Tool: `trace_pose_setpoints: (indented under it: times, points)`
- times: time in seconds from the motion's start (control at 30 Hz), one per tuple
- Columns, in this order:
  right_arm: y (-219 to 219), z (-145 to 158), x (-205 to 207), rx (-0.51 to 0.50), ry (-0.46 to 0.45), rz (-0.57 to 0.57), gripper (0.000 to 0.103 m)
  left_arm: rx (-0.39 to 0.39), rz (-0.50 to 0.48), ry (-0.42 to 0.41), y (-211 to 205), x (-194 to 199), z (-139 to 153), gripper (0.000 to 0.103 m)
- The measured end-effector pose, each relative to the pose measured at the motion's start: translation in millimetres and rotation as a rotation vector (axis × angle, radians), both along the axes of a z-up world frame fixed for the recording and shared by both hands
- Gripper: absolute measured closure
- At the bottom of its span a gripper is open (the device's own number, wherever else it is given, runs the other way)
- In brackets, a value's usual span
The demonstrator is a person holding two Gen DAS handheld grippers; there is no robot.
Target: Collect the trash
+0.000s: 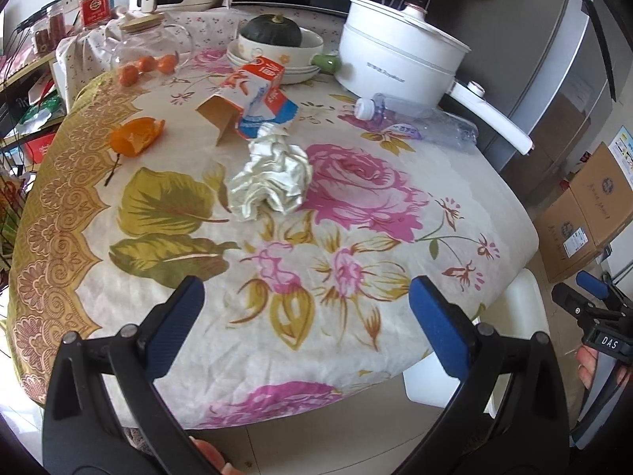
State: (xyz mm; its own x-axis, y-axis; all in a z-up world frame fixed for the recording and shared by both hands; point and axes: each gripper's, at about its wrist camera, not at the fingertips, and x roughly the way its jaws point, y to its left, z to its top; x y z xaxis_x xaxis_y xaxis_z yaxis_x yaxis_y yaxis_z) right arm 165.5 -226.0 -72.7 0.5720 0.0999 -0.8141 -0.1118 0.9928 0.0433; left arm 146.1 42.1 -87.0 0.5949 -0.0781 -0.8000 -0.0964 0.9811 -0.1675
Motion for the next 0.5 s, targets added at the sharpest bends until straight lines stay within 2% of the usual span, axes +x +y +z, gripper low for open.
trace_pose_setpoints:
  times: [0.27, 0.5]
  points:
    - [41.8, -3.8, 13.7, 0.005, 0.001, 0.048, 0.000, 0.044, 0.075, 0.037, 44.6, -4.9, -5.8, 0.000]
    - [72.8, -6.5, 24.2, 0.013, 0.006, 0.075, 0.000, -0.006, 0.074, 0.073, 72.7, -4.9, -11.2, 0.000]
